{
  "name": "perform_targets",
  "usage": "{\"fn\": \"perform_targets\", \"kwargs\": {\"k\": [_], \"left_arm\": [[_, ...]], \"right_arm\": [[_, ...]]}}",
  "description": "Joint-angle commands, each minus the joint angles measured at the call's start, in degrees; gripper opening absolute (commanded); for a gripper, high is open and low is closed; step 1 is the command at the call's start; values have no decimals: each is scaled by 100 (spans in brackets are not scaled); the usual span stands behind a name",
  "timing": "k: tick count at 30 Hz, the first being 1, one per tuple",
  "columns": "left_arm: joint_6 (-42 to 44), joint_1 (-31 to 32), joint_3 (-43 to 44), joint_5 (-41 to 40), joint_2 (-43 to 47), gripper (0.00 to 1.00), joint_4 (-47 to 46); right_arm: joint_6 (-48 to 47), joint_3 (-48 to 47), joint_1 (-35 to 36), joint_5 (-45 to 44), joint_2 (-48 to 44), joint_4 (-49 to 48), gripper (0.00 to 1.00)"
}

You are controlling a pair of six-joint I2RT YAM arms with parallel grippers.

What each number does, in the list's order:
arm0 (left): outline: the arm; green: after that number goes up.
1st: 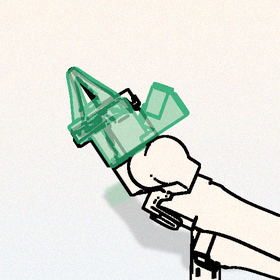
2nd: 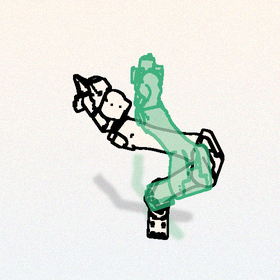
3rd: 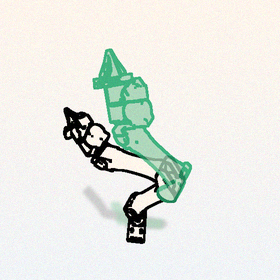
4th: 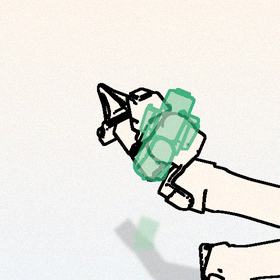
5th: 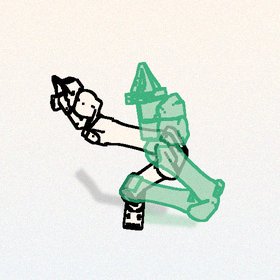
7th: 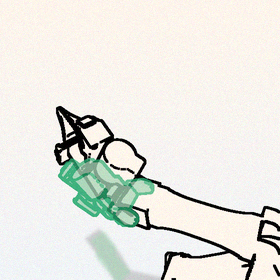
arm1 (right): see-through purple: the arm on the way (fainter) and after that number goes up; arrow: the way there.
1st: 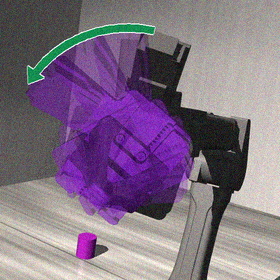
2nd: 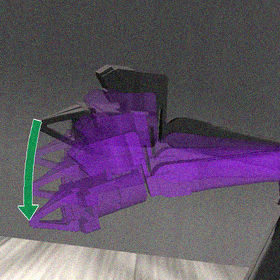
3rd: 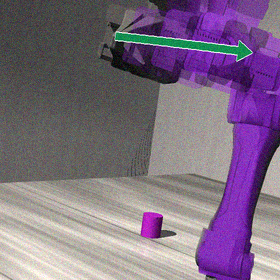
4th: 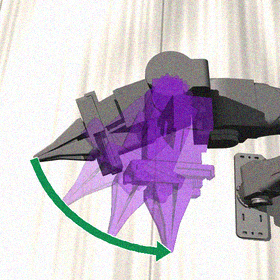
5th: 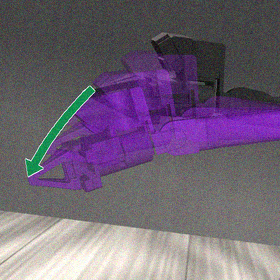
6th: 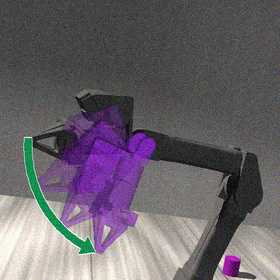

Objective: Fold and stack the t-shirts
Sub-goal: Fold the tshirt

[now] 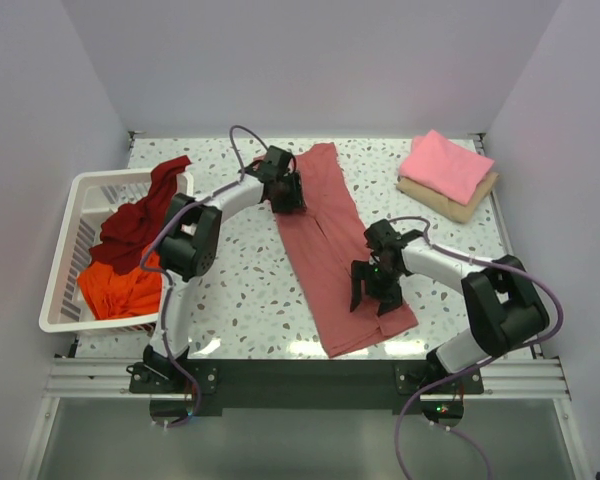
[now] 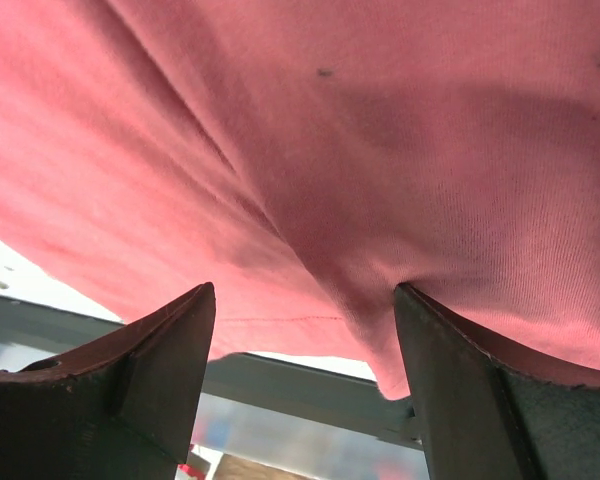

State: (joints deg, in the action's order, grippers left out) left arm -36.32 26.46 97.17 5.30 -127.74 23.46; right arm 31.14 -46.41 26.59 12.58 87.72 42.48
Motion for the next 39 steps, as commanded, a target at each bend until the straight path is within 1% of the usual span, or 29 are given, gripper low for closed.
{"fn": "perform_targets", "kwargs": {"k": [1,7,12,17,18,21,22,24,25,26,27,28,29,30,31,32,33,34,35,36,37,38,39], "left_arm": [[458,-246,275,-258,-532,52,176],[713,-422,987,-231,-980,52,369],[898,-510,1392,-249,-1288,52,413],[986,-536,1919,-73,-1394,53,378],[960,-536,2112,-64,-1359,54,387],[793,-519,2455,6,-1069,65,300],[749,-528,2543,32,-860,72,282],[740,-528,2641,24,-613,77,290],[757,-528,2597,24,-298,81,282],[775,-528,2510,41,-121,82,282],[784,-519,2213,41,63,83,273],[845,-510,1993,67,474,84,238],[871,-501,1738,68,705,85,220],[907,-493,1144,59,924,85,211],[907,-466,790,76,1396,85,168],[907,-440,404,94,1654,85,124],[907,-405,-418,94,1917,85,62],[907,-291,-835,85,2442,85,-60],[916,-212,-1222,16,2691,85,-87],[916,-107,-1940,-55,2946,85,-122],[881,129,-2260,-134,3348,85,-131],[820,245,-2559,-195,3526,85,-97],[723,368,-3058,-213,3693,85,-53]], "right_arm": [[524,106,276,324,166,-644,76],[789,-280,584,315,526,-768,76],[850,-834,742,237,895,-715,76],[772,-1492,918,-80,1115,-276,77],[754,-1589,962,-106,1107,-223,77],[710,-1897,1006,-194,958,32,77],[701,-2011,1006,-203,905,172,77],[701,-2082,1015,-308,633,313,77],[710,-2091,1015,-343,510,366,78],[736,-2074,1006,-413,300,479,78],[762,-2030,1015,-484,168,550,78],[823,-1908,1015,-502,62,638,78],[867,-1820,1015,-528,-44,674,78],[920,-1732,1006,-641,-262,691,78],[999,-1513,1006,-721,-360,752,78],[1052,-1398,1006,-800,-483,779,78],[1105,-1284,997,-888,-676,814,78],[1184,-1065,980,-993,-791,858,78],[1228,-941,962,-1072,-896,850,78],[1272,-818,927,-1143,-1115,832,78],[1351,-530,875,-1196,-1213,754,77],[1360,-379,805,-1196,-1309,692,77],[1351,-229,621,-1170,-1389,631,76]]}}
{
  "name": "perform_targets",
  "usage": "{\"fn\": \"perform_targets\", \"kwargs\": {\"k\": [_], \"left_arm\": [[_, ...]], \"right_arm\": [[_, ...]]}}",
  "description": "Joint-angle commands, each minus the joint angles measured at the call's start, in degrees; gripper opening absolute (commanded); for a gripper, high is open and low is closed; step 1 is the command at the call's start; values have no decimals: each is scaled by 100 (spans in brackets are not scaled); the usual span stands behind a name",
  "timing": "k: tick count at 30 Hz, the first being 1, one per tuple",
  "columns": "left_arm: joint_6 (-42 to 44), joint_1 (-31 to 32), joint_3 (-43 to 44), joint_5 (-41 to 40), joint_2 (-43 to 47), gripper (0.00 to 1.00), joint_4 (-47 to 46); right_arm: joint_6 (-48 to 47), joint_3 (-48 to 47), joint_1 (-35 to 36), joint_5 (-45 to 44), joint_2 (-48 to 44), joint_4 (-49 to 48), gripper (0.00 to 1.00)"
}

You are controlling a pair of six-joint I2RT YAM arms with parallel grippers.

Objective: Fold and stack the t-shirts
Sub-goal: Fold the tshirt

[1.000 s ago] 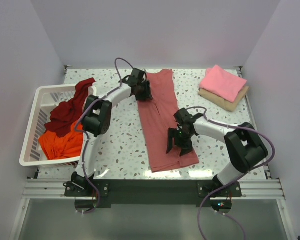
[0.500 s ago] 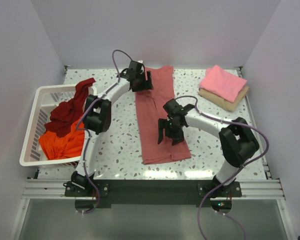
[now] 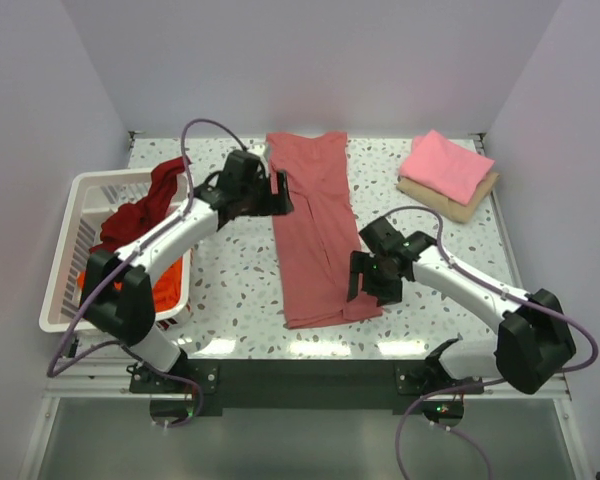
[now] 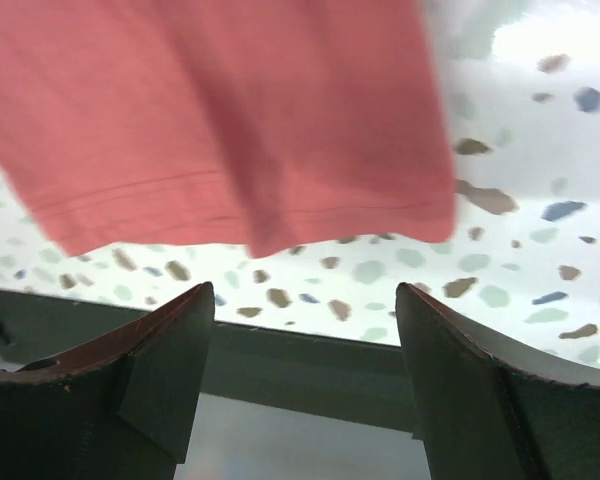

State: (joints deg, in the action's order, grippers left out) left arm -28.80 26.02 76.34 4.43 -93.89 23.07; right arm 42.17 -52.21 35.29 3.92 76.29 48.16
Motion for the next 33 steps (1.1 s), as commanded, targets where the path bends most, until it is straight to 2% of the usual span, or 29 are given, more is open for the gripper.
{"fn": "perform_targets", "kwargs": {"k": [1,6,10,13,23,33], "left_arm": [[-273,639,-1198,-178,623,85,109],[-1276,1071,-2804,-171,1767,85,40],[-1752,1142,-3432,-327,2540,85,57],[-1840,1151,-3538,-390,2691,85,145],[-2042,1230,-3696,-284,2683,85,-39],[-2217,1985,-3353,-337,1656,84,-57]], "right_arm": [[221,604,-364,-296,-359,-25,76],[-24,984,-935,-164,-370,-254,73],[-279,1089,-1120,-76,-229,-737,71],[-367,1098,-1217,73,-36,-983,70],[-464,1239,-1270,249,422,-1187,55],[-455,1301,-1270,425,263,-932,42]]}}
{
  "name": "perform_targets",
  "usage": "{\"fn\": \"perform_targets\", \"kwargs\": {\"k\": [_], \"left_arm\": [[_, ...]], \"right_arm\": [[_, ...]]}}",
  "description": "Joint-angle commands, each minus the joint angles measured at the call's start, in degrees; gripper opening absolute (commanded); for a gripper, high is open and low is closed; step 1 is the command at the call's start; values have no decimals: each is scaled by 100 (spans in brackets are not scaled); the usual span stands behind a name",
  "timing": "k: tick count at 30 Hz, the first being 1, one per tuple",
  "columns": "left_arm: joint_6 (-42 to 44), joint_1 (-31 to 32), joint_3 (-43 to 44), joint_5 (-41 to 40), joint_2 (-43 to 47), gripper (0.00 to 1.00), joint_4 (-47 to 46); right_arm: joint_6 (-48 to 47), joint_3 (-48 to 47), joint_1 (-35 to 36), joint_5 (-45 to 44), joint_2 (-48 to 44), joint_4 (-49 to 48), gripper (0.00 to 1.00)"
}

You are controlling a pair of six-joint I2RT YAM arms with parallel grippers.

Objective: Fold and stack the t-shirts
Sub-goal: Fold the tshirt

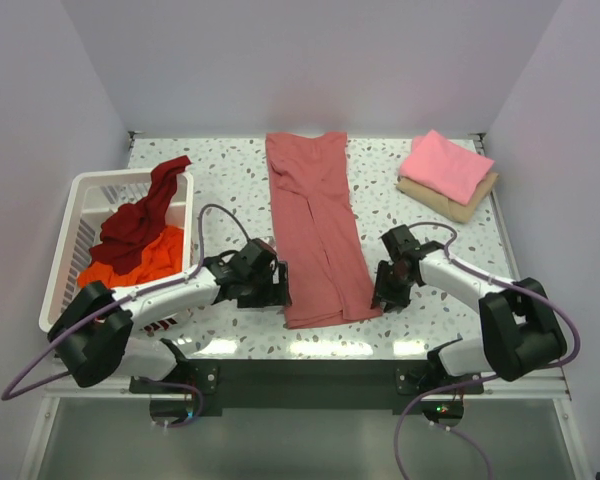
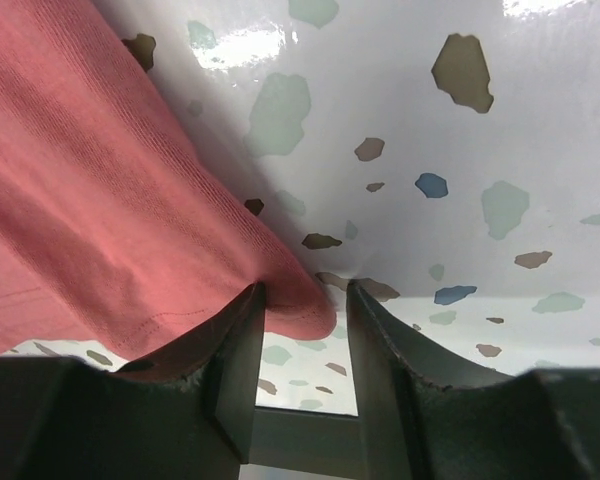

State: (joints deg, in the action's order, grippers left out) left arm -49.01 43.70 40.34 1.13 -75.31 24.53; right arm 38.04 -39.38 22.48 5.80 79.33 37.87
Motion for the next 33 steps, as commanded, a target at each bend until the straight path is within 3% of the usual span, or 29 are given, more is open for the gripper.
{"fn": "perform_targets", "kwargs": {"k": [1,7,14,33], "left_arm": [[-205,252,281,-24,-273,84,-186],[-293,472,545,-95,-599,80,104],[-512,735,615,-95,-731,68,236],[-847,1246,695,-359,-1372,49,307]], "right_arm": [[-60,0,11,263,-14,81,40],[-104,53,11,413,109,10,32],[-236,-114,11,422,241,89,32],[-394,-61,11,615,179,45,32]]}}
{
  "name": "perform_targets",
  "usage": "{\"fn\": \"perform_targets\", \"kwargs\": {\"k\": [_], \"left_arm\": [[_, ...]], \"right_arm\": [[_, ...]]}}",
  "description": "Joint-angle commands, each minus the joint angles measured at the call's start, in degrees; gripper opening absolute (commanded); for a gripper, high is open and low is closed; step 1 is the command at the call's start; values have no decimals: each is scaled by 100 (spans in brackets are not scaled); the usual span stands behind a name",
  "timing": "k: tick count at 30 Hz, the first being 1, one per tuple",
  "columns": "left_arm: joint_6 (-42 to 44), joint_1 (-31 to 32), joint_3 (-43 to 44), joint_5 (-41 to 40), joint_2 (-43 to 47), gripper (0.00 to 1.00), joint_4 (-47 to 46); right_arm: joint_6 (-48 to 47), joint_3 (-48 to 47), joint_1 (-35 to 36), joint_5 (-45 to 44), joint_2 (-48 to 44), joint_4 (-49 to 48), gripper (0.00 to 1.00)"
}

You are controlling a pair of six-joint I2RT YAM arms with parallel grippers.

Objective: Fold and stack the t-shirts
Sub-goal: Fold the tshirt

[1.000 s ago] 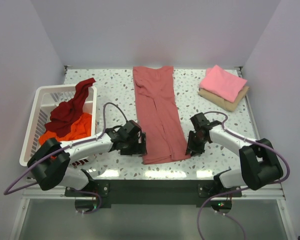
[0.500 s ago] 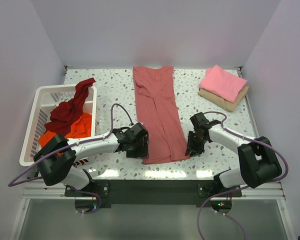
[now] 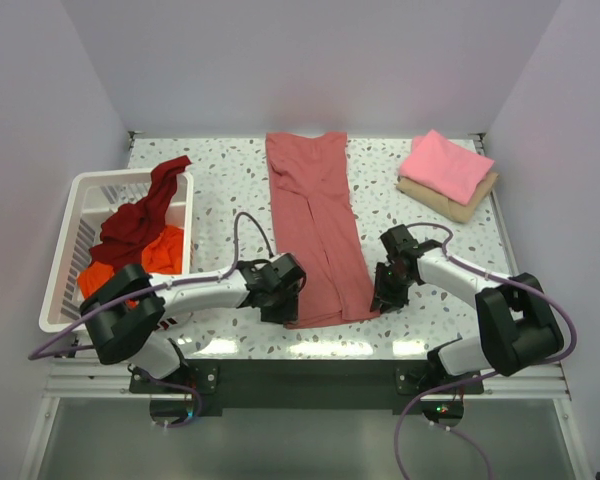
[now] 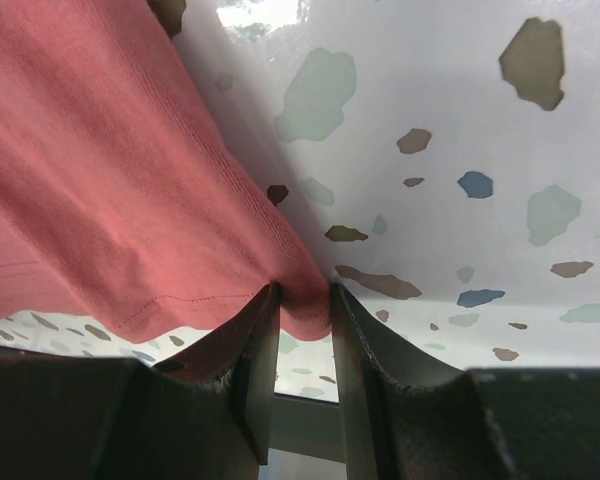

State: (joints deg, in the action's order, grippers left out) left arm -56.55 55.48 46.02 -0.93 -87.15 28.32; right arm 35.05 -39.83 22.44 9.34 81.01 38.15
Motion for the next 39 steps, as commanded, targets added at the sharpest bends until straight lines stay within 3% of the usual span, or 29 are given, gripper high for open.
{"fn": "perform_targets", "kwargs": {"k": [1,4,9,15,16,26,39], "left_arm": [[-84,77,153,-145,-223,48,-81],[-75,129,179,-153,-346,35,-116],[-110,156,188,-206,-372,22,-81],[-163,173,136,-355,-74,0,-10],[-172,191,92,-381,-13,0,-2],[-356,331,82,-390,708,0,446],[-1024,665,846,-662,1323,0,1616]], "right_arm": [[-112,-33,15,261,2,26,31],[-182,-59,15,261,-7,78,29],[-288,-121,15,349,11,122,26],[-402,-200,15,498,-33,254,6],[-411,-218,15,507,-42,289,0],[-490,-332,85,411,-551,1053,0],[-16,-806,332,621,-974,1546,0]]}}
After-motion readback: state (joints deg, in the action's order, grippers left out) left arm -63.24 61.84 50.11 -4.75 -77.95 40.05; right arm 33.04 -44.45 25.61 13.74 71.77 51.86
